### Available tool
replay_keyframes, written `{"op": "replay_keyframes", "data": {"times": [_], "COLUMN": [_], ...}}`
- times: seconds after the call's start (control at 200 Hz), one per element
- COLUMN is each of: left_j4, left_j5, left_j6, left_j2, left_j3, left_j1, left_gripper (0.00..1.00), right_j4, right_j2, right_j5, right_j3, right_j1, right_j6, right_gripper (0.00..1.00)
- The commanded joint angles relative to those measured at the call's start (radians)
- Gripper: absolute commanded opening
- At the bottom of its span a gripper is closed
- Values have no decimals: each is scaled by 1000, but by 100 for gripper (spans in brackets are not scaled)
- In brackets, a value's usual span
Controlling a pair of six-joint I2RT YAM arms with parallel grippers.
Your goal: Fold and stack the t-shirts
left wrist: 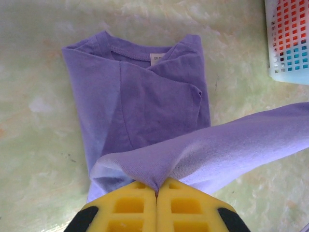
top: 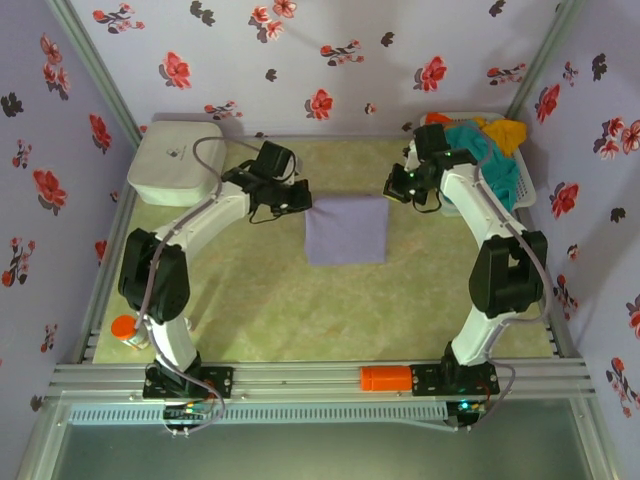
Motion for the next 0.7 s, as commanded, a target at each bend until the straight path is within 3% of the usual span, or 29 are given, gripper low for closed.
{"op": "replay_keyframes", "data": {"times": [0.0,0.545,0.61,0.695], "left_j4": [-12,15,28,21], "left_j5": [24,52,60,60], "left_j6": [27,19,16,28], "left_j2": [42,239,267,318], "left_j3": [53,162,182,231], "left_j1": [23,91,102,112], "left_gripper": [0,0,9,31], "right_j4": [-1,86,98,104], "right_j2": [36,262,294,349], "right_j5": [-13,-45,-33,-14], "right_j3": [47,172,198,245], "right_j1": [-20,-33,-33,-33], "right_j6": [-26,-34,-39,-51], "right_gripper": [0,1,18,63]}}
